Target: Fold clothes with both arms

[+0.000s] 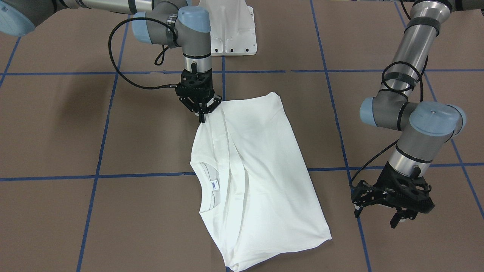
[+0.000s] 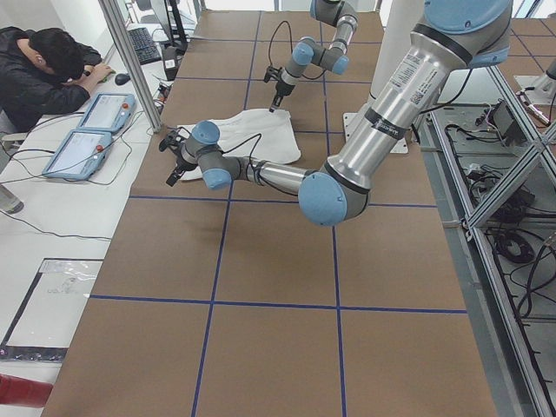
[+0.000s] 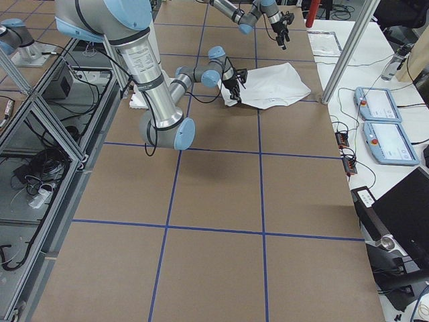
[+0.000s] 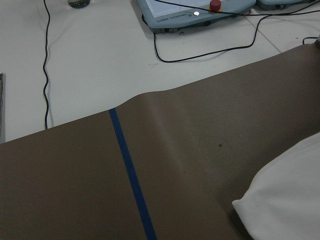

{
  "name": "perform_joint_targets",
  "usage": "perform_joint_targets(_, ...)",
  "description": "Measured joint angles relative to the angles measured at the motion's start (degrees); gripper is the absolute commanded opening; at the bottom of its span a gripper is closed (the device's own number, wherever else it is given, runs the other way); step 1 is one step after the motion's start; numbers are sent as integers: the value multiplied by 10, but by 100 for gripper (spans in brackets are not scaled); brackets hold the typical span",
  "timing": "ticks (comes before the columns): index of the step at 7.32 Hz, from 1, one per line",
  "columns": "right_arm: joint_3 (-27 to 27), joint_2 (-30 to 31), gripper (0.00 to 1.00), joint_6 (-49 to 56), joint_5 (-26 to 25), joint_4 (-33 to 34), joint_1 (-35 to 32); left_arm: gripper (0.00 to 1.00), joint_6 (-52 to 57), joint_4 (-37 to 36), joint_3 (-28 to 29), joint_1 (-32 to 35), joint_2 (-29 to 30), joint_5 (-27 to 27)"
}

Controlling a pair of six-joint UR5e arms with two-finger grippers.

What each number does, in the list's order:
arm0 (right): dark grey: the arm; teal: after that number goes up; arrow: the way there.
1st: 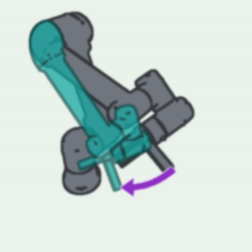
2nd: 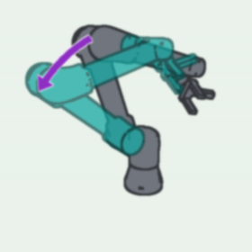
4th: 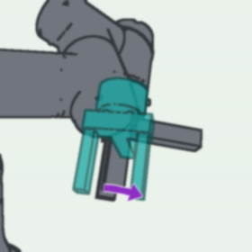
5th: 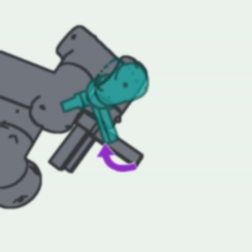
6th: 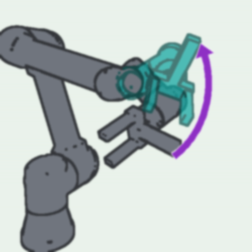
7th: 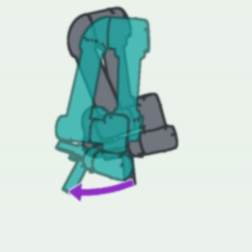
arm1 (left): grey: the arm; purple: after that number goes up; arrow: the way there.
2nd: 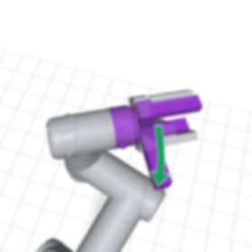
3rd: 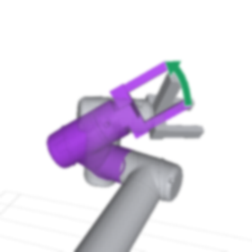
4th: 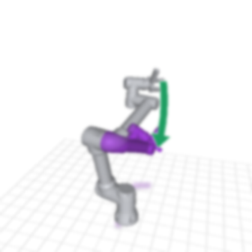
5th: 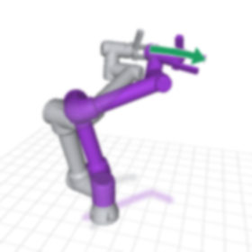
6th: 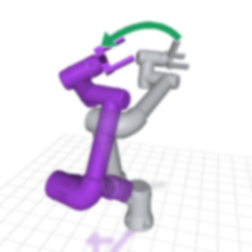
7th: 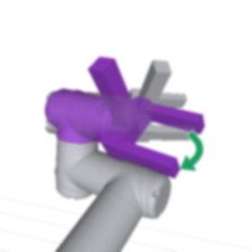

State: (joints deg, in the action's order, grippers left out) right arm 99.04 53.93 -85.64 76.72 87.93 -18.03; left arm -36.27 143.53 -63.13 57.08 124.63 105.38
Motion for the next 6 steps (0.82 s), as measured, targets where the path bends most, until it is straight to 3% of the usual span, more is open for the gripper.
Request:
perform_joint_targets(3, 19, -2, 2, -20, -26, 21, 37, 100, 0, 0, -4, -1, -3, 0)
perform_joint_targets(4, 21, -3, 99, -21, -31, 21, 43, 100, 0, 0, -5, -1, -3, 0)
perform_joint_targets(6, 21, -3, 100, -9, -32, 22, 41, 100, 0, 0, -8, -1, -4, 0)
